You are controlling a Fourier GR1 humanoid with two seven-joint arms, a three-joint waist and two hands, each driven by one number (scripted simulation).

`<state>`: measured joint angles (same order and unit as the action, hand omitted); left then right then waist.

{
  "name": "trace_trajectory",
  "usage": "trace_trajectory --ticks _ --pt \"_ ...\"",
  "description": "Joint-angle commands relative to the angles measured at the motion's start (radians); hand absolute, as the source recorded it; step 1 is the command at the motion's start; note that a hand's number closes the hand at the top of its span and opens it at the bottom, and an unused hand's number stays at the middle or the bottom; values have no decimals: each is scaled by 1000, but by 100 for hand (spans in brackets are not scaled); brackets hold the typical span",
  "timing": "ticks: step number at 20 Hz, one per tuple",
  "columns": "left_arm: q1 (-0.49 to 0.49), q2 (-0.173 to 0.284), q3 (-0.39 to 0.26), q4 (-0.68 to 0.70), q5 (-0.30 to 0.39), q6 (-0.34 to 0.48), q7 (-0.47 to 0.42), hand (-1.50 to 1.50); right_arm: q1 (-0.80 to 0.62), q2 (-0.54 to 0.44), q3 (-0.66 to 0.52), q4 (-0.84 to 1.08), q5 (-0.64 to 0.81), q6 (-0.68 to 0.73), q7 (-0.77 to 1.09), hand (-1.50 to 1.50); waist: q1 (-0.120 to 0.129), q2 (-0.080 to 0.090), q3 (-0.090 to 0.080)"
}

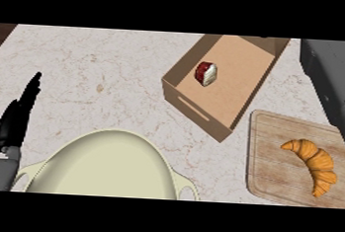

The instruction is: Pick the cupcake from the cutting board and place it in the cardboard box

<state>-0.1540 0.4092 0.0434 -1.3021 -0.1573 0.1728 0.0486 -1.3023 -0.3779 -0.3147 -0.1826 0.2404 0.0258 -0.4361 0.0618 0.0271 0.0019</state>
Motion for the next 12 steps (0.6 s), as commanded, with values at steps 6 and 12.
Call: trace_trajectory --ticks 6,12 --pt "22 -14 0 -5 -6 -1 -14 0 119 -244 -44 32 -25 164 -68 -150 -2 4 1" --pt "-5 -3 9 -30 -2 -14 18 0 163 -365 -43 44 -16 275 -102 -150 4 7 2"
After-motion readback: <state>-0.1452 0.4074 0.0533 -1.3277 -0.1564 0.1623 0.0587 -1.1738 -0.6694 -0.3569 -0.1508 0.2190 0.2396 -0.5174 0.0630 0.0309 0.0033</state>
